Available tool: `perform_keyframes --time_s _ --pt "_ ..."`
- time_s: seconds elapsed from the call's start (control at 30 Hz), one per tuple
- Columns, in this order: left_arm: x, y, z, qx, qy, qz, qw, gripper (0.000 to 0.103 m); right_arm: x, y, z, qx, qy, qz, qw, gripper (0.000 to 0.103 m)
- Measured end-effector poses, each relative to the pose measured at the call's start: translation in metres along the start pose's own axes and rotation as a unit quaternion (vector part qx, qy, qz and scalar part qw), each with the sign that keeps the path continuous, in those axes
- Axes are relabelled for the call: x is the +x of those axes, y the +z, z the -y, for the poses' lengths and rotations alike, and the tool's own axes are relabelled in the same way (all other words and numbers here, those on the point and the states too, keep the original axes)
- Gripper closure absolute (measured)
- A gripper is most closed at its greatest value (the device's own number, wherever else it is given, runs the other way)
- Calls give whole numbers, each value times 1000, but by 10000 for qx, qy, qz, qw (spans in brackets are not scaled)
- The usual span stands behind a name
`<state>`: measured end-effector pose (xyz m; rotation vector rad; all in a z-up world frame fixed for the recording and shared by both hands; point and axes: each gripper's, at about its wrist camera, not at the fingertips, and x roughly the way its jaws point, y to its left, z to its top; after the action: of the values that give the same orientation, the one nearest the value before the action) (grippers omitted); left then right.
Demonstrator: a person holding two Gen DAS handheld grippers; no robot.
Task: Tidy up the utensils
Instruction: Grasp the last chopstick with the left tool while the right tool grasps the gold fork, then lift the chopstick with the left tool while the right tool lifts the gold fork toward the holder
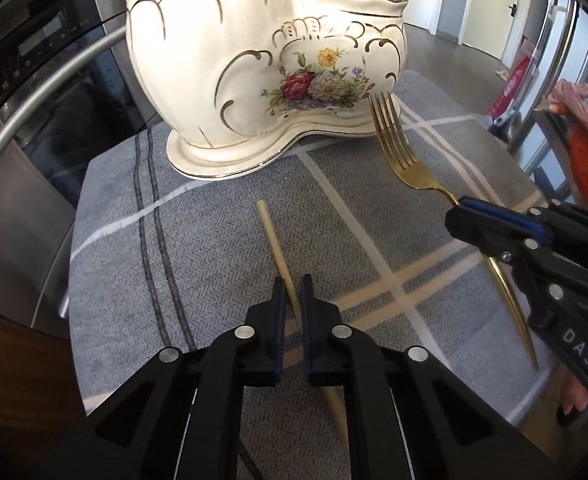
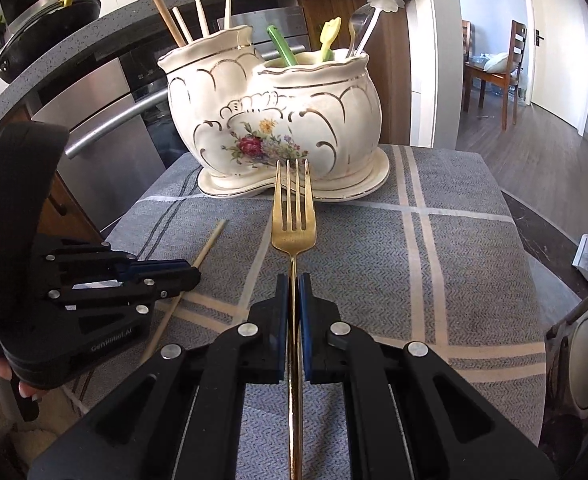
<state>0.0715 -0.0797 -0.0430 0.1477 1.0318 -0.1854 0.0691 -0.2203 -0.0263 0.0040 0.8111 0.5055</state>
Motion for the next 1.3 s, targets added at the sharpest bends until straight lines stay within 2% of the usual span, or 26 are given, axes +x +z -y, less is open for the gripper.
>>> perform_keyframes --time_s 0.2,0.33,0.5,0.73,0.8,0.93,1.07,1.3 --pt "-13 -13 -17 -125 -36 207 9997 98 -6 1 0 -7 79 134 9999 97" --pt "-34 -19 -23 -126 -17 701 9975 98 -13 3 -5 -14 193 324 9993 97" --pt "-65 -23 -27 -128 41 1346 9908 98 -38 8 -16 -204 222 978 9948 97" --pt "-110 -19 -41 -227 -28 2358 9715 98 -66 11 -33 -504 130 1956 9793 97" --pt "-123 -19 -45 -228 -26 2742 9614 98 -71 14 -36 -539 51 2238 9731 97" --pt "-138 -15 -49 -307 -55 3214 9464 98 -81 21 -36 -498 -76 2644 9631 97" --pt "-141 -2 -52 -326 -82 3363 9412 98 -85 45 -37 -564 -163 2777 9589 97" --pt "-146 47 -62 -411 -218 3630 9306 98 -96 98 -19 -207 -48 3260 9451 97"
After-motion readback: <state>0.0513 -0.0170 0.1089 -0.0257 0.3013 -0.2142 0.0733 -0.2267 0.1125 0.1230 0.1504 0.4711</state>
